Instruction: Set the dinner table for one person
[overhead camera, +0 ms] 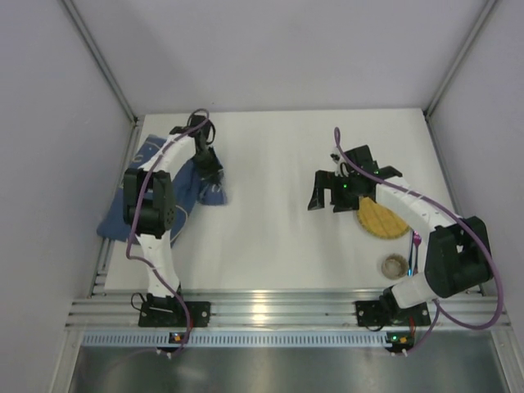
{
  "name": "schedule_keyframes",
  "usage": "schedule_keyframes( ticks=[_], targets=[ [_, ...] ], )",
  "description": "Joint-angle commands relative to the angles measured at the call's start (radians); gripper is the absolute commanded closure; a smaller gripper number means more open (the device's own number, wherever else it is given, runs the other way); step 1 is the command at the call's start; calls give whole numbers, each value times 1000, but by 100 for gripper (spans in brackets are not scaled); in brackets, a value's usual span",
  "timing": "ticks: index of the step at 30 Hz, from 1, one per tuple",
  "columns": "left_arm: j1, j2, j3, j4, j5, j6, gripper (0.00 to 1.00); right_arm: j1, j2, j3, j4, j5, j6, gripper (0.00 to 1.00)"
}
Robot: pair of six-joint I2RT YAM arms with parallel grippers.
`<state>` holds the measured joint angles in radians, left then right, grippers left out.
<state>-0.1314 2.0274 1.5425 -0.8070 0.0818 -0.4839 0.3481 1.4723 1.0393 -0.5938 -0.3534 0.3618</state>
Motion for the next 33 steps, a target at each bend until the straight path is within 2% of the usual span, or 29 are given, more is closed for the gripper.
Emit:
schedule_keyframes(
  ticks=[1, 2, 3, 5, 6, 7, 8, 9, 10, 11, 14, 19, 24, 30, 33],
  targets=[
    [-100, -13, 349, -170, 99, -206, 100, -9, -55, -18, 2, -2, 9, 0],
    [-126, -1, 411, -172, 145, -250, 100, -8, -59, -24, 2, -1, 9, 0],
    [-132, 22, 457, -146, 262, -359, 100, -8, -63, -27, 2, -1, 12, 0],
    [-145, 31, 489, 74, 395, -489, 100, -9, -63, -25, 2, -2, 14, 0],
    [-151, 40, 484, 150, 435, -601, 100, -9, -60, -24, -3, -2, 16, 0],
    [-152, 51, 501, 243, 441, -640, 100, -9, -60, -19, -4, -4, 16, 0],
    [-154, 65, 511, 276, 452, -668, 92, -8, -63, -13, -11, -5, 16, 0],
    [-154, 97, 522, 299, 467, -700, 74, -8, -72, -12, -15, -6, 16, 0],
    [-154, 111, 537, 336, 496, -708, 47, -9, -78, -10, -18, -4, 16, 0],
    [-155, 123, 536, 344, 516, -714, 2, -9, -84, -12, -20, -1, 12, 0],
    [-165, 140, 504, 341, 572, -713, 2, -9, -110, -30, -31, 4, 9, 0],
    [-174, 15, 346, 321, 521, -598, 2, -9, -138, -76, -26, -4, 20, 0],
    [-174, -71, 343, 12, 374, -348, 2, -5, -113, -53, 3, -55, 49, 0],
    [-215, -249, 187, -167, 179, -153, 2, 32, -26, 24, 9, -61, 66, 0],
    [-264, -314, 76, -213, 63, -117, 2, 55, 5, 36, 18, -48, 78, 0]
  ],
)
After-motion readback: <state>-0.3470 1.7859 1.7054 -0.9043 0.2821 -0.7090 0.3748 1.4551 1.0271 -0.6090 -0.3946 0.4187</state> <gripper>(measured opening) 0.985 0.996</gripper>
